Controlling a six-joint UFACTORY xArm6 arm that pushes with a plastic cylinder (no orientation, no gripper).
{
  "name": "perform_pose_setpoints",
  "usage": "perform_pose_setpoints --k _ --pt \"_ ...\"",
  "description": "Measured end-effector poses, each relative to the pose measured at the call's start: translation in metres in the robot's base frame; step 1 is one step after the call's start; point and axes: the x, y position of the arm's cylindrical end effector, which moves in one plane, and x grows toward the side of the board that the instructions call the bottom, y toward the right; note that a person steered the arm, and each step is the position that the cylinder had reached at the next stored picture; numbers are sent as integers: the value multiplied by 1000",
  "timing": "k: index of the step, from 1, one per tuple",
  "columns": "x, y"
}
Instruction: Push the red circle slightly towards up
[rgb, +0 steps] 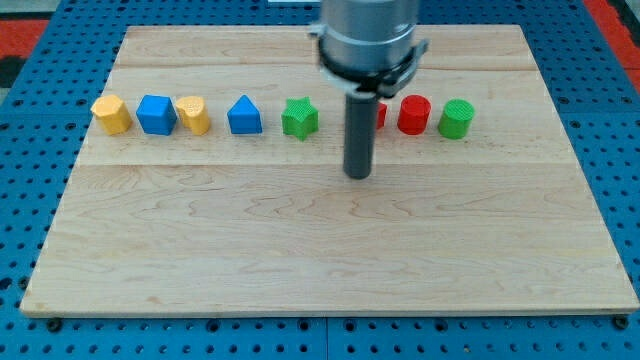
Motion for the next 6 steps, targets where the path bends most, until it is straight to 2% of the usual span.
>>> perform_pose_setpoints --k 1,2,3,5,6 --pt "-25 52" --pt "-47 64" --pt "-53 64" --pt "-117 55" --pt "-74 48"
